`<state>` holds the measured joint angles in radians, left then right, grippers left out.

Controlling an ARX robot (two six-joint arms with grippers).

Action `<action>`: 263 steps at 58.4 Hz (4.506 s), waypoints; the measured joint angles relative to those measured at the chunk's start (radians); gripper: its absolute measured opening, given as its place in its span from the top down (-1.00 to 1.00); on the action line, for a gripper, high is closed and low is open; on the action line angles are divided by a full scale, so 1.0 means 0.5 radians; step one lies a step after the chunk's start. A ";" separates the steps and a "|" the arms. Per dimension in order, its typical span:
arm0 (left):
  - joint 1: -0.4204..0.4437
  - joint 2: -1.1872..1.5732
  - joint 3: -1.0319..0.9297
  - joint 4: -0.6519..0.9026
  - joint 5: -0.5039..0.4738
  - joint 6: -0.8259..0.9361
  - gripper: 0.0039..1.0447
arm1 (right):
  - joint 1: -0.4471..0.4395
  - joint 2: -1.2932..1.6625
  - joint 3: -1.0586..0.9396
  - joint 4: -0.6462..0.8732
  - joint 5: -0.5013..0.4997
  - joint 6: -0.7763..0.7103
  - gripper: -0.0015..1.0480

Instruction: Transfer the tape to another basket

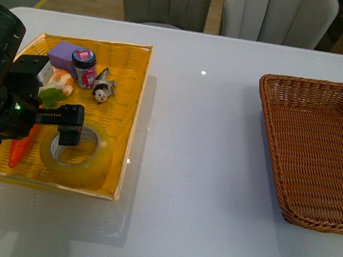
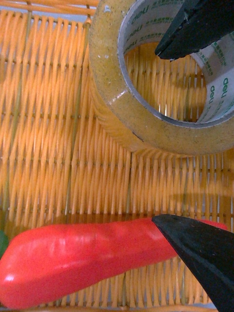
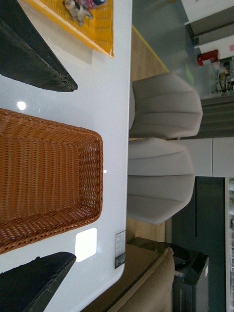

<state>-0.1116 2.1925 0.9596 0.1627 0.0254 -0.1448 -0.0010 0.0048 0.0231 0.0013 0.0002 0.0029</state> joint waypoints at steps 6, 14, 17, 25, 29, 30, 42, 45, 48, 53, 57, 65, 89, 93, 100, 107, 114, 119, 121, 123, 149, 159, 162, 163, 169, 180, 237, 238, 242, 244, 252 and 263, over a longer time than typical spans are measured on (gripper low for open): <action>-0.002 0.092 0.066 -0.034 -0.020 0.003 -0.83 | 0.000 0.000 0.000 0.000 0.000 0.000 -0.83; -0.002 0.137 0.089 -0.048 -0.036 0.011 -0.83 | 0.000 0.000 0.000 0.000 0.000 0.000 -0.83; -0.001 0.147 0.090 -0.052 -0.038 0.021 -0.70 | 0.000 0.000 0.000 0.000 0.000 0.000 -0.83; -0.005 0.168 0.092 -0.053 -0.050 0.033 -0.29 | 0.000 0.000 0.000 0.000 0.000 0.000 -0.83; -0.011 0.171 0.092 -0.053 -0.050 0.033 -0.12 | 0.000 0.000 0.000 0.000 0.000 0.000 -0.83; -0.014 0.172 0.092 -0.054 -0.050 0.033 -0.05 | 0.000 0.000 0.000 0.000 0.000 0.000 -0.83; -0.027 0.172 0.092 -0.076 -0.038 -0.016 0.56 | 0.000 0.000 0.000 0.000 0.000 0.000 -0.83; -0.025 0.171 0.092 -0.078 -0.031 -0.026 0.67 | 0.000 0.000 0.000 0.000 0.000 0.000 -0.83; -0.014 0.160 0.088 -0.079 0.003 -0.055 0.71 | 0.000 0.000 0.000 0.000 0.000 0.000 -0.83; 0.005 0.109 0.052 -0.077 0.057 -0.089 0.71 | 0.000 0.000 0.000 0.000 0.000 0.000 -0.83; 0.018 0.034 0.005 -0.064 0.088 -0.101 0.71 | 0.000 0.000 0.000 0.000 0.000 0.000 -0.83; 0.043 -0.243 -0.096 -0.038 0.181 -0.132 0.71 | 0.000 0.000 0.000 0.000 0.001 0.000 -0.83; -0.223 -1.026 -0.131 -0.164 0.319 -0.264 0.71 | 0.014 0.031 0.016 -0.053 0.050 0.040 -0.83; -0.314 -1.062 -0.100 -0.193 0.330 -0.285 0.71 | 0.085 0.333 0.229 -0.563 0.335 0.324 -0.83; -0.506 -1.109 -0.037 -0.236 0.331 -0.291 0.71 | 0.049 0.793 0.450 -0.796 0.309 0.671 -0.83; -0.634 -1.109 -0.008 -0.267 0.331 -0.293 0.71 | 0.053 1.026 0.582 -0.542 0.186 0.771 -0.83; -0.730 -1.099 0.002 -0.297 0.340 -0.311 0.71 | 0.104 1.273 0.635 -0.182 -0.050 0.894 -0.83; -0.773 -1.086 0.005 -0.320 0.365 -0.322 0.71 | 0.149 1.450 0.630 0.089 -0.249 0.957 -0.83; -0.786 -1.082 0.005 -0.335 0.375 -0.324 0.71 | 0.173 1.553 0.626 0.246 -0.331 0.975 -0.83; -0.800 -1.081 0.005 -0.347 0.379 -0.327 0.72 | 0.183 1.626 0.620 0.367 -0.395 0.999 -0.83; -0.899 -1.070 0.010 -0.414 0.415 -0.327 0.72 | 0.397 2.164 0.504 1.434 -0.874 1.329 -0.83; -0.912 -1.067 0.020 -0.420 0.420 -0.326 0.72 | 0.472 2.206 0.477 1.398 -0.903 1.337 -0.83; -0.916 -1.067 0.022 -0.420 0.423 -0.325 0.72 | 0.481 2.207 0.461 1.411 -0.903 1.350 -0.83; -0.916 -1.066 0.024 -0.420 0.423 -0.325 0.72 | 0.485 2.207 0.455 1.419 -0.903 1.358 -0.83; -0.918 -1.054 0.032 -0.420 0.423 -0.320 0.72 | 0.517 2.215 0.436 1.439 -0.909 1.372 -0.83; -0.923 -1.041 0.036 -0.422 0.423 -0.320 0.72 | 0.595 2.309 0.428 1.441 -0.921 1.394 -0.83; -0.923 -1.041 0.053 -0.452 0.528 -0.401 0.72 | 0.613 2.526 0.486 1.579 -0.886 1.389 -0.04; -0.923 -1.041 0.053 -0.452 0.529 -0.401 0.72 | 0.613 2.527 0.486 1.579 -0.887 1.392 0.00; -0.923 -1.041 0.053 -0.453 0.536 -0.399 0.72 | 0.613 2.527 0.486 1.579 -0.886 1.401 0.07; -0.923 -1.041 0.053 -0.453 0.537 -0.398 0.72 | 0.613 2.527 0.486 1.579 -0.885 1.408 0.07; -0.923 -1.041 0.053 -0.453 0.541 -0.397 0.72 | 0.613 2.527 0.486 1.579 -0.884 1.418 0.07; -0.923 -1.042 0.056 -0.453 0.551 -0.413 0.42 | 0.613 2.528 0.486 1.571 -0.879 1.407 0.08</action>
<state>-0.5732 1.6714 0.9874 -0.0639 0.3008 -0.3511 0.3058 1.2690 0.2661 0.7868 -0.4393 0.7063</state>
